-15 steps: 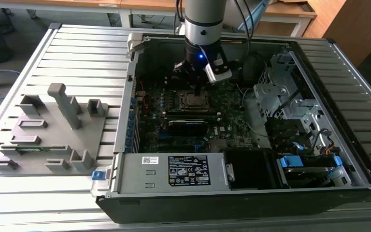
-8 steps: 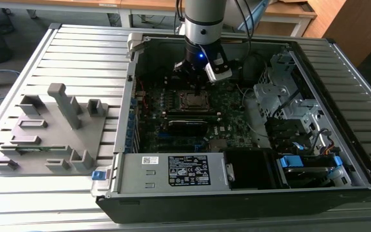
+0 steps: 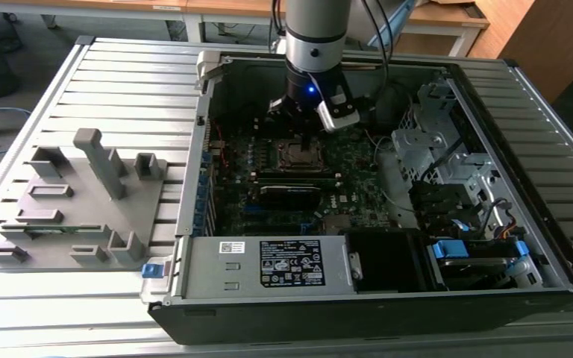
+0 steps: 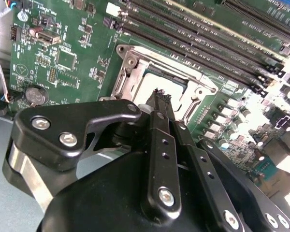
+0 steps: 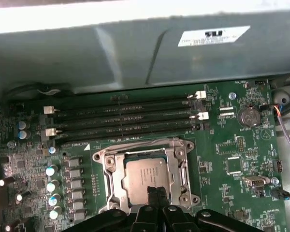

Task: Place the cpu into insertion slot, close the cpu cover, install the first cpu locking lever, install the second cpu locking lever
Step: 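Install the second cpu locking lever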

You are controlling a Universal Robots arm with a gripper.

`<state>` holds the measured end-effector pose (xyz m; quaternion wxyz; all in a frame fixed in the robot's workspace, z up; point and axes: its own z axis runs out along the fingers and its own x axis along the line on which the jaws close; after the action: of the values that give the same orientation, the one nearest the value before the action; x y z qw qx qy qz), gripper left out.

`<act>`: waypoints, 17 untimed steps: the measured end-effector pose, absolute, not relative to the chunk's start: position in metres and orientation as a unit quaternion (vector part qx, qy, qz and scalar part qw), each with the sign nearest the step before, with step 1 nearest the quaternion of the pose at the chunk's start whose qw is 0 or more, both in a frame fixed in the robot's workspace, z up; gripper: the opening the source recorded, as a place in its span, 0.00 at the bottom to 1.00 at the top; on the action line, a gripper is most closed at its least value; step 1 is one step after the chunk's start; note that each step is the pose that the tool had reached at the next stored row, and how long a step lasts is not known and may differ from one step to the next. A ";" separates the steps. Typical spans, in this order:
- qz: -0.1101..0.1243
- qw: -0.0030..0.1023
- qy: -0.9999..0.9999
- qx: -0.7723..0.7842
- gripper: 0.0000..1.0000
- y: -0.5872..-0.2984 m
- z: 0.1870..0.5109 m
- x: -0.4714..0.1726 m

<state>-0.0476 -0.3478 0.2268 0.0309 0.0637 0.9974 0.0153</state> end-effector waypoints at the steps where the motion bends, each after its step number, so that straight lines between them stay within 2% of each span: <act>1: 0.015 0.031 0.997 0.064 0.11 -0.349 0.227 -0.048; 17: 0.015 0.031 0.997 0.064 0.11 -0.355 0.230 -0.047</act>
<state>-0.0471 -0.3548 0.2304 0.0309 0.0637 0.9974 0.0153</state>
